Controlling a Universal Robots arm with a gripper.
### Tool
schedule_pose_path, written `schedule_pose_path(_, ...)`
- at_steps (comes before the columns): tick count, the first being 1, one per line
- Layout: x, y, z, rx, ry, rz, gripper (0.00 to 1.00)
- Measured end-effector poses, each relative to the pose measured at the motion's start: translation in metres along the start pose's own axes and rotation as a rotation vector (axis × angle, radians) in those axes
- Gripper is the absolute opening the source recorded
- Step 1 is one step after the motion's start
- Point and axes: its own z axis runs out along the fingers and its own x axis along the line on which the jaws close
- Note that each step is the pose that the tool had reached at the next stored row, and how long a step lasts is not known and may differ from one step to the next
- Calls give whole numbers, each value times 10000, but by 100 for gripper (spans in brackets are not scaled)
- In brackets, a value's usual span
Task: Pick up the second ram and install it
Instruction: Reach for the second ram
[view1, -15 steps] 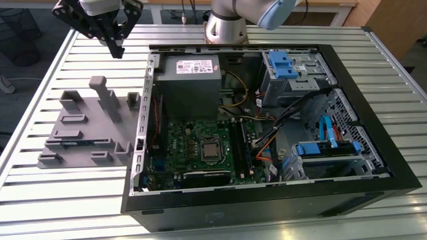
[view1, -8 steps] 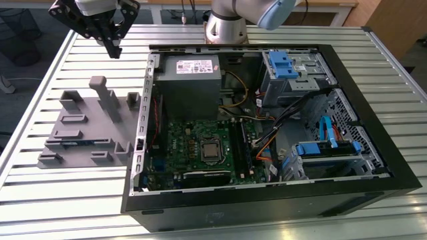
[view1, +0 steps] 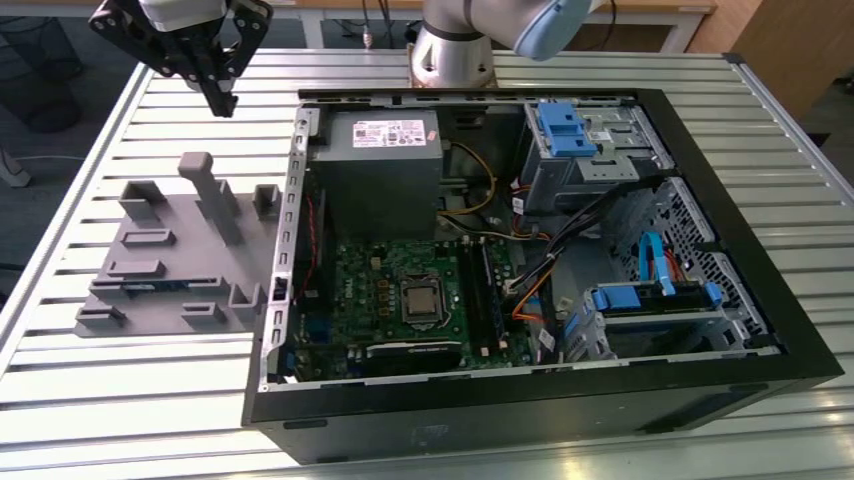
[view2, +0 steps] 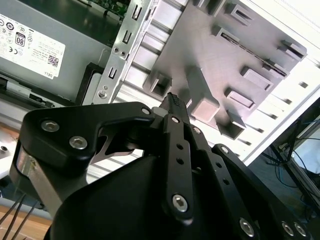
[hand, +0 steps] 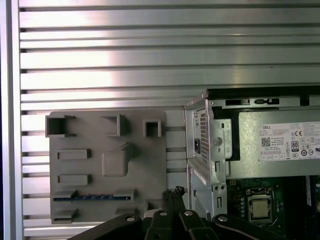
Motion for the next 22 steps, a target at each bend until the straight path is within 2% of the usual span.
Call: schedule_pose_path(22, 155, -7, -4, 0, 0, 0, 11)
